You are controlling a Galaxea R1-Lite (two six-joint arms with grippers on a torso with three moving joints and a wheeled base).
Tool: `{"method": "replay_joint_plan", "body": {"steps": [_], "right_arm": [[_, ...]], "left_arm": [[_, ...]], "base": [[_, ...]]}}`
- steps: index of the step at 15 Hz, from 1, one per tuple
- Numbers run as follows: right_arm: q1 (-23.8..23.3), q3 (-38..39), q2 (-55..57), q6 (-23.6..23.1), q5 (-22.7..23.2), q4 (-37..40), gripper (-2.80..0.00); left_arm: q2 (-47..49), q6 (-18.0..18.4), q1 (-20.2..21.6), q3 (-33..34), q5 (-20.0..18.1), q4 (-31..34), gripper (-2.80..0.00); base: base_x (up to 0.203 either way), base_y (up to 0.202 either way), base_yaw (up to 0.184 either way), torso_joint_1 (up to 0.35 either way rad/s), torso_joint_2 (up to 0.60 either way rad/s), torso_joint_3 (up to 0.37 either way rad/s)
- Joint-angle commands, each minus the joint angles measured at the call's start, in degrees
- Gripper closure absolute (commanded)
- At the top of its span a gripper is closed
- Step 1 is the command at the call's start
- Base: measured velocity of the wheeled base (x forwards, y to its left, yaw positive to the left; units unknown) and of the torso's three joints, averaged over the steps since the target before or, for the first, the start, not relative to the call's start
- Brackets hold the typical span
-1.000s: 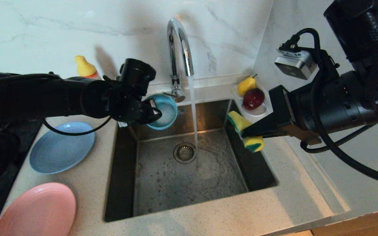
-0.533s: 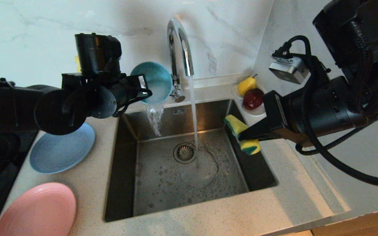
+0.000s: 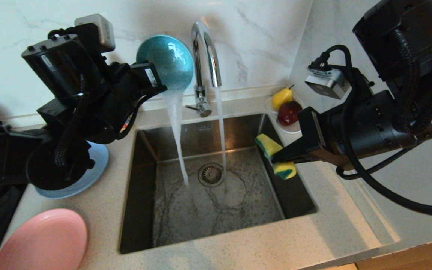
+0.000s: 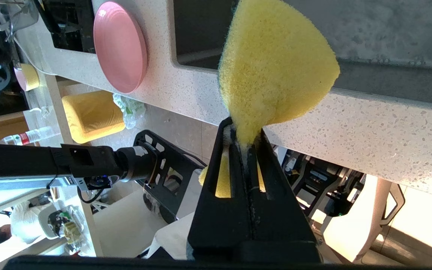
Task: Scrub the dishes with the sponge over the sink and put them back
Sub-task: Rinse the bowl, then place the bowl on the table
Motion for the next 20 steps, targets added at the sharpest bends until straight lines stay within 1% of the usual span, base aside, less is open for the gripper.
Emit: {"method": "replay_joint_plan", "body": {"steps": [1, 4, 7, 12, 15, 16, 17, 18, 20], "right_arm": [[0.0, 0.0, 0.2, 0.2, 0.1, 0.2, 0.00], [0.0, -0.1, 0.3, 0.2, 0.1, 0.2, 0.00], [0.0, -0.3, 0.7, 0.3, 0.4, 0.2, 0.00], [0.0, -0.7, 0.9, 0.3, 0.6, 0.2, 0.00], [0.0, -0.5, 0.3, 0.3, 0.6, 0.3, 0.00], [0.0, -0.5, 0.2, 0.3, 0.6, 0.3, 0.00], [-0.1, 0.0, 0.0, 0.3, 0.5, 0.3, 0.00], [-0.3, 0.5, -0.1, 0.3, 0.5, 0.3, 0.00], [-1.3, 1.8, -0.4, 0.2, 0.6, 0.2, 0.00]], "left_arm": [[-2.3, 0.5, 0.0, 2.2, -0.4, -3.0, 0.00], [-4.7, 1.0, -0.1, 5.8, -1.9, -8.2, 0.00], [-6.6, 2.2, -0.1, 8.3, -3.3, -13.1, 0.00], [-9.0, 2.4, -0.1, 11.3, -5.8, -14.5, 0.00], [-8.9, 2.2, -0.1, 11.7, -6.0, -14.1, 0.00], [-8.8, 2.1, -0.1, 11.6, -6.0, -13.3, 0.00], [-8.7, 2.2, 0.0, 11.6, -5.9, -10.8, 0.00], [-8.9, 1.9, 0.1, 11.5, -5.9, -6.5, 0.00], [-9.3, 0.5, 2.2, 11.2, -6.0, 4.6, 0.00]], "base": [[0.000, 0.000, 0.000, 0.000, 0.00, 0.000], [0.000, 0.000, 0.000, 0.000, 0.00, 0.000], [0.000, 0.000, 0.000, 0.000, 0.00, 0.000], [0.000, 0.000, 0.000, 0.000, 0.00, 0.000], [0.000, 0.000, 0.000, 0.000, 0.00, 0.000], [0.000, 0.000, 0.000, 0.000, 0.00, 0.000], [0.000, 0.000, 0.000, 0.000, 0.00, 0.000], [0.000, 0.000, 0.000, 0.000, 0.00, 0.000], [0.000, 0.000, 0.000, 0.000, 0.00, 0.000]]}}
